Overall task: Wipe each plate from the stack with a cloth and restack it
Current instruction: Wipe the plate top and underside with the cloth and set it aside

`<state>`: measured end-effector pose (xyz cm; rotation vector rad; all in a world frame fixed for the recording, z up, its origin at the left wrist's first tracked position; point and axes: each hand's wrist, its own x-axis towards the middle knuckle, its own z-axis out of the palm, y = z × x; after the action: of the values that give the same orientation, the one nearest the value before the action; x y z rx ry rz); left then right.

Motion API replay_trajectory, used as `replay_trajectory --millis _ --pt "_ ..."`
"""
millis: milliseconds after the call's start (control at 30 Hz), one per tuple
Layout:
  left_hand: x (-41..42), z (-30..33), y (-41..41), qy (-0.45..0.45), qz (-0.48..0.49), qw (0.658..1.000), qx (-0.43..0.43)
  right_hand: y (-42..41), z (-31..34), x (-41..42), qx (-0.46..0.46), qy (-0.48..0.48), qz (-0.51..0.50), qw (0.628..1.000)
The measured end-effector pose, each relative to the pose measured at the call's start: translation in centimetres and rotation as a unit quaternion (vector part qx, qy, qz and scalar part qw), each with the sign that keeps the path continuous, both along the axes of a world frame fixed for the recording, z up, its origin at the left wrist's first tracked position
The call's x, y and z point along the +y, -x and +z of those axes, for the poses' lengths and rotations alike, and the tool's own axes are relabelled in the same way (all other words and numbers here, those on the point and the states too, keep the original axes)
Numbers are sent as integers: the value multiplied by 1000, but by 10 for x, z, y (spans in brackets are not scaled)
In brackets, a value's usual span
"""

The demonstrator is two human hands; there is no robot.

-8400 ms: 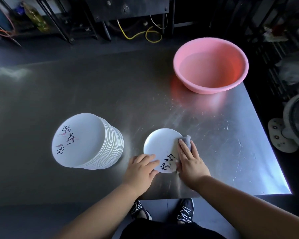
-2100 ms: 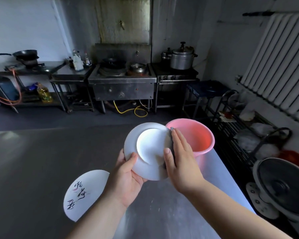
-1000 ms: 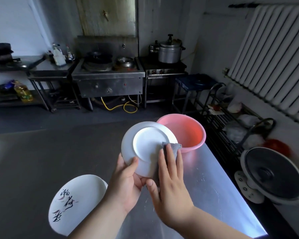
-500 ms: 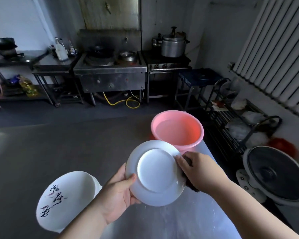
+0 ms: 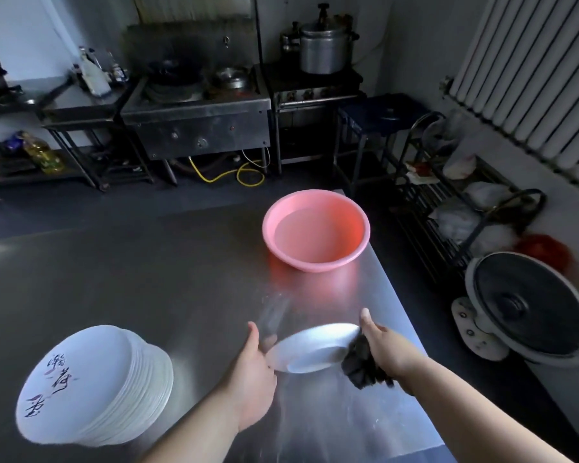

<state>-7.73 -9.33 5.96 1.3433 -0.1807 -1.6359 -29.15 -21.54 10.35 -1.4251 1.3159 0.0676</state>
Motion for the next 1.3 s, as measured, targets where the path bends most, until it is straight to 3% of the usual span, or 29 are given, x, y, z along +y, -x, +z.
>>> replay_trajectory --millis 67,167,267,367,800,900,1067,1300 --pt "-10 -21 10 -23 6 1000 -15 16 -20 -7 -14 26 -19 999" --pt "-24 -41 29 -49 -57 992 -102 40 -47 -17 -26 53 -36 998" --pt "-39 -48 53 -74 -146 956 -243 57 -79 -30 13 59 -8 998" --pt "-56 -57 69 -89 -194 926 -312 69 -106 -44 58 66 31 996" --pt "-105 -96 99 -94 -152 918 -355 88 -142 -97 152 107 105 977" --pt "-103 -102 95 -99 -152 921 -346 91 -144 -98 155 101 107 977" --pt "-94 -111 80 -105 -173 898 -391 99 -137 -97 178 143 83 970" --pt "-55 -96 44 -81 -147 889 -427 57 -107 -76 167 201 142 955"
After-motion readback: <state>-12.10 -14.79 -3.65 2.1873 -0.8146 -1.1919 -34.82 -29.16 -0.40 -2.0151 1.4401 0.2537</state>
